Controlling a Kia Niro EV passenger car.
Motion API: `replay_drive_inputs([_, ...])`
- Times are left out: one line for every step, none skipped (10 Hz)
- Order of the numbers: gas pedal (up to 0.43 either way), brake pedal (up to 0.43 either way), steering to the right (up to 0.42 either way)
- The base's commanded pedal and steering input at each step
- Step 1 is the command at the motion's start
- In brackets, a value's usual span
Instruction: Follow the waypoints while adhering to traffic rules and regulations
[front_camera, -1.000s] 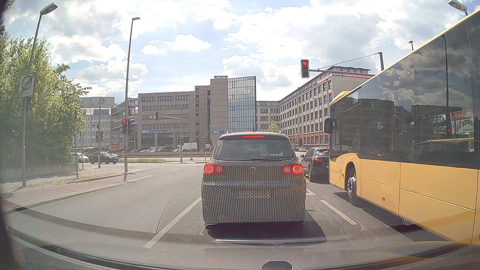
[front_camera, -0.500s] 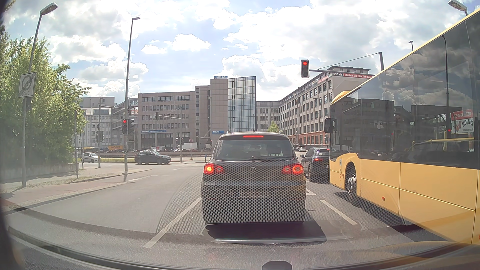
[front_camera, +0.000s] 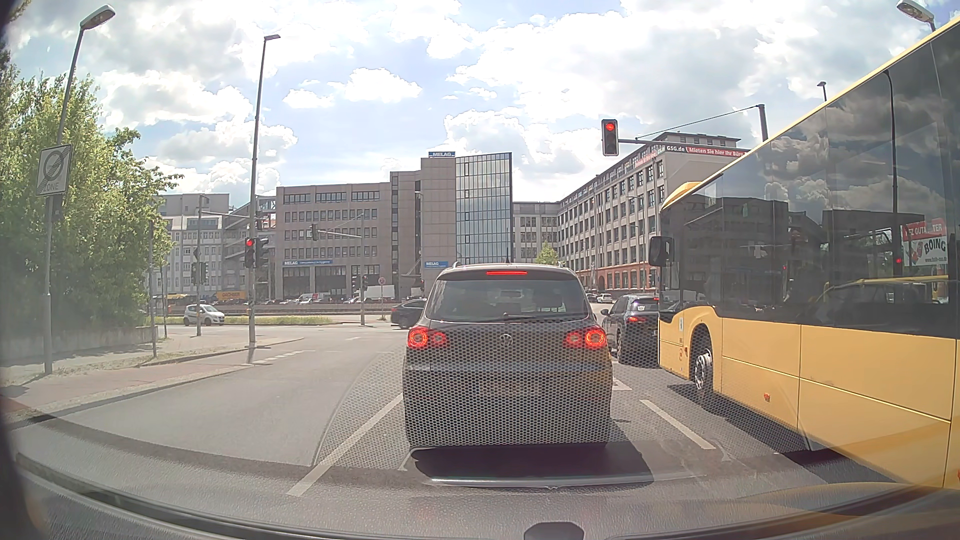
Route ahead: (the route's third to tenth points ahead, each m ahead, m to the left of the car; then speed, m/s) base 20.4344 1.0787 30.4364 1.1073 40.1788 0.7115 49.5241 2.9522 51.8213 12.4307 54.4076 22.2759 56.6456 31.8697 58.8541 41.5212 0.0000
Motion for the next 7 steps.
replay_drive_inputs([0.000,0.384,-0.001])
replay_drive_inputs([0.000,0.384,-0.001])
replay_drive_inputs([0.000,0.384,-0.001])
replay_drive_inputs([0.000,0.384,-0.001])
replay_drive_inputs([0.000,0.384,-0.001])
replay_drive_inputs([0.000,0.384,-0.001])
replay_drive_inputs([0.000,0.384,-0.001])
